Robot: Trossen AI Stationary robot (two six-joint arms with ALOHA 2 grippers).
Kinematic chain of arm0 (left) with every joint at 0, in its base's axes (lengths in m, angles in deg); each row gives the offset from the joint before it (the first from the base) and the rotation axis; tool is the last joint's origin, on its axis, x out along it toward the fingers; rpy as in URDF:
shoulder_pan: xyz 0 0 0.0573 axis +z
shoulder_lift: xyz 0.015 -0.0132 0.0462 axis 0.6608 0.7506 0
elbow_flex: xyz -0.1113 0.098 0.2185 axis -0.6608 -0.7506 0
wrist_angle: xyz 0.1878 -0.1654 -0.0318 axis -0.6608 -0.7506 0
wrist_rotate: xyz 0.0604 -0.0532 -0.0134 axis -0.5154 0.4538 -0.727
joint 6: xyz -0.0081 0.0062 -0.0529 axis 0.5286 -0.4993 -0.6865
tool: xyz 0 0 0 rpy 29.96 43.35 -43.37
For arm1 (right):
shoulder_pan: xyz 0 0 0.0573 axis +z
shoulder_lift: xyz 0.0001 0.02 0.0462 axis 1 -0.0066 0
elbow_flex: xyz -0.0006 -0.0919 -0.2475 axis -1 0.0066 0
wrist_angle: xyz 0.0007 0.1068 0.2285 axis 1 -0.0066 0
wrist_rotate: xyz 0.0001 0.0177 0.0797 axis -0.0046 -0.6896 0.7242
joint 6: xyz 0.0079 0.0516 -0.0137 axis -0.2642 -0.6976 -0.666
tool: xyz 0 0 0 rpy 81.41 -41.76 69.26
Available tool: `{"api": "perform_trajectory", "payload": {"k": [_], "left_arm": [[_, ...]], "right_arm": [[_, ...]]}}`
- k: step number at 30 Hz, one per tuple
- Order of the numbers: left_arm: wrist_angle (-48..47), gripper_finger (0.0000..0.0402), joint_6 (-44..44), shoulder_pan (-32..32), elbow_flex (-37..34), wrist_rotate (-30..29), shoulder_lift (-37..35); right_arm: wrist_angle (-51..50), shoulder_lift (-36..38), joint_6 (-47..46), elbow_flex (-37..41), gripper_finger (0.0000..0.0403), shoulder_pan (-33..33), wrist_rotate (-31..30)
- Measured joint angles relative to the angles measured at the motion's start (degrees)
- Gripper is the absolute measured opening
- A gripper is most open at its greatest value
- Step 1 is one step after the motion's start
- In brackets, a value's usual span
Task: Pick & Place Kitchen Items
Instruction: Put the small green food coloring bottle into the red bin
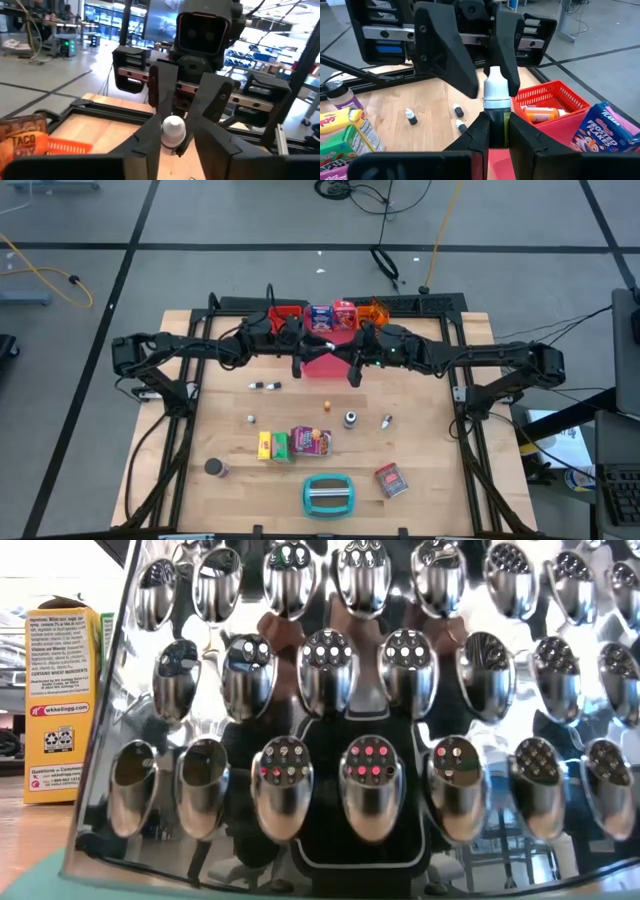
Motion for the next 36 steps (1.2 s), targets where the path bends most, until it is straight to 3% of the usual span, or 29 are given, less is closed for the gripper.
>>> {"api": "perform_trajectory", "payload": {"k": [8, 17, 21, 28, 36], "left_arm": [[0.13, 0.0155, -0.18, -0.34, -0.07, -0.50, 0.02], [1.25, 0.0156, 0.65, -0.47, -0.07, -0.71, 0.00], [1.17, 0.0130, 0.95, -0.47, -0.07, -0.83, 0.00], [1.26, 0.0036, 2.48, -0.42, -0.11, -1.12, 0.00], [1.23, 0.0033, 2.88, -0.47, -0.17, -0.97, 0.00]], "right_arm": [[1.49, 0.04, 0.02, 0.00, 0.0038, -0.07, -0.02], [2.42, 0.03, -0.14, 0.00, 0.0038, -0.05, 1.29], [2.27, 0.02, -0.15, 0.00, 0.0038, -0.05, 1.41], [1.19, 0.11, -1.27, -0.01, 0.0038, -0.03, 1.47], [-1.33, 0.15, -1.67, -0.08, 0.0061, 0.31, 1.45]]}}
